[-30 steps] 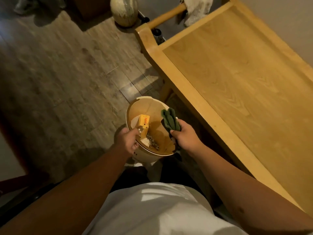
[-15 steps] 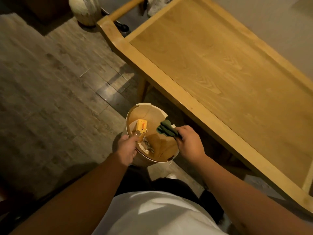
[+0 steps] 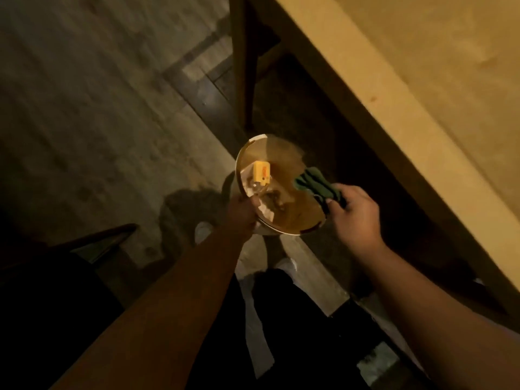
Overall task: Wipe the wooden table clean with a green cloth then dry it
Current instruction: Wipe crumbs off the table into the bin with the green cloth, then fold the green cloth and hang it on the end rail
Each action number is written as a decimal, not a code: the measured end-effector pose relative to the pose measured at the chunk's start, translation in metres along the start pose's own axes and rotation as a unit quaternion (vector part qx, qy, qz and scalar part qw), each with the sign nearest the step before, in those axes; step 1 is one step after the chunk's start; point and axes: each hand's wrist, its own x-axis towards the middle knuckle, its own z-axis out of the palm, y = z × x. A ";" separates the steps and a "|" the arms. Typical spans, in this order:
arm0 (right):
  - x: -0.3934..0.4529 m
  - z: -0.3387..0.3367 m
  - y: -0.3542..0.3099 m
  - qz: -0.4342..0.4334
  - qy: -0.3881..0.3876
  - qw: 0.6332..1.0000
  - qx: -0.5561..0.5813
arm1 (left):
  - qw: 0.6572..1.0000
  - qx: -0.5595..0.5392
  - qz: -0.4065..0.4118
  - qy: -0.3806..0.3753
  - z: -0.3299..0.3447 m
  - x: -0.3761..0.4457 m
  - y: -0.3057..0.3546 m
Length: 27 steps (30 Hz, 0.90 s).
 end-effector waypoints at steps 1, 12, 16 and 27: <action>0.007 0.008 0.013 0.018 -0.008 1.000 0.010 | 1.000 -0.013 0.002 -0.018 0.007 0.014 -0.011; 0.061 0.074 0.101 0.188 -0.029 0.976 0.106 | 0.994 -0.087 -0.033 -0.054 0.061 0.148 -0.087; 0.060 0.089 0.120 0.194 -0.037 0.975 0.103 | 0.993 -0.104 -0.040 -0.045 0.066 0.170 -0.109; 0.038 0.116 0.116 0.180 -0.038 0.975 0.121 | 0.980 0.191 -0.049 -0.025 0.022 0.169 -0.136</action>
